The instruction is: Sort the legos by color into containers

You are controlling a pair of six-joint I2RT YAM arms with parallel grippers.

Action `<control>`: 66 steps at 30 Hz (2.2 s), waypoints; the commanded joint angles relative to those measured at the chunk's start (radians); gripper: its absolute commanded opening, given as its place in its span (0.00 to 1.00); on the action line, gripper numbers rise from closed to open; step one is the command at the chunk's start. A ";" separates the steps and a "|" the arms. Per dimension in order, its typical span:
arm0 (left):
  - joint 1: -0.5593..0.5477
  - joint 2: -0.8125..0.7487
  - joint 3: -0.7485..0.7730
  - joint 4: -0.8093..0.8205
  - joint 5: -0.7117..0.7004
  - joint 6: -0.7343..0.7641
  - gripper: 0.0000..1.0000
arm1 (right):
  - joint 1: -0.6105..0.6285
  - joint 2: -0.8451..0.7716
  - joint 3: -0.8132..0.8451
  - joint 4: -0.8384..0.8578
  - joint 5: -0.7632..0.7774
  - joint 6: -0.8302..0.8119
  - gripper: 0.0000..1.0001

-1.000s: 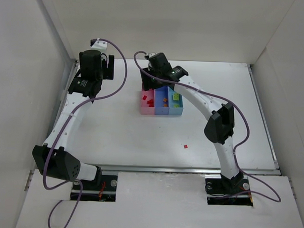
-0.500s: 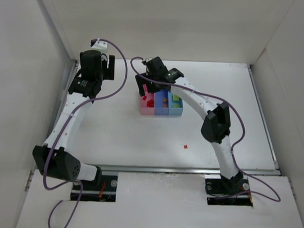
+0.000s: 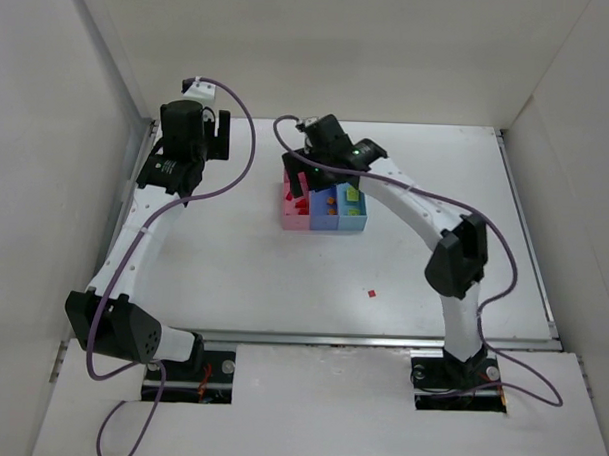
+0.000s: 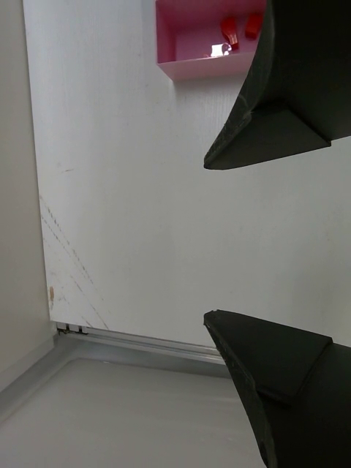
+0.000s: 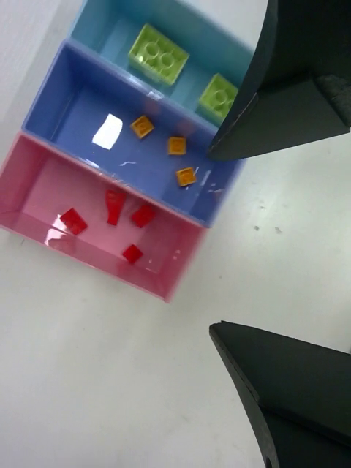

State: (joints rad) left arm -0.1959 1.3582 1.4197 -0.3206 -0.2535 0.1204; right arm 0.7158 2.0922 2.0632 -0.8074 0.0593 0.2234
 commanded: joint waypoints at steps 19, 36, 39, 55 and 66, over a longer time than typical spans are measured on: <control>0.009 -0.008 -0.005 0.020 0.037 -0.016 0.76 | 0.043 -0.587 -1.077 0.065 0.007 0.264 0.94; 0.009 -0.008 -0.005 0.020 0.028 -0.016 0.76 | 0.043 -0.457 -1.192 0.266 -0.046 0.255 0.59; 0.009 -0.008 -0.005 0.020 0.028 -0.016 0.76 | 0.043 -0.468 -1.212 0.287 -0.046 0.255 0.50; 0.009 -0.008 0.004 0.020 0.028 -0.016 0.76 | 0.054 -0.527 -1.148 0.232 -0.055 0.254 0.00; 0.009 -0.018 0.004 0.020 0.040 -0.025 0.76 | 0.086 -0.364 -0.576 0.166 0.026 0.107 0.00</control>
State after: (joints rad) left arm -0.1940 1.3598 1.4197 -0.3225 -0.2195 0.1135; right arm 0.7986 1.6238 1.3529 -0.6540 0.0238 0.3912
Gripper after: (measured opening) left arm 0.757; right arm 0.198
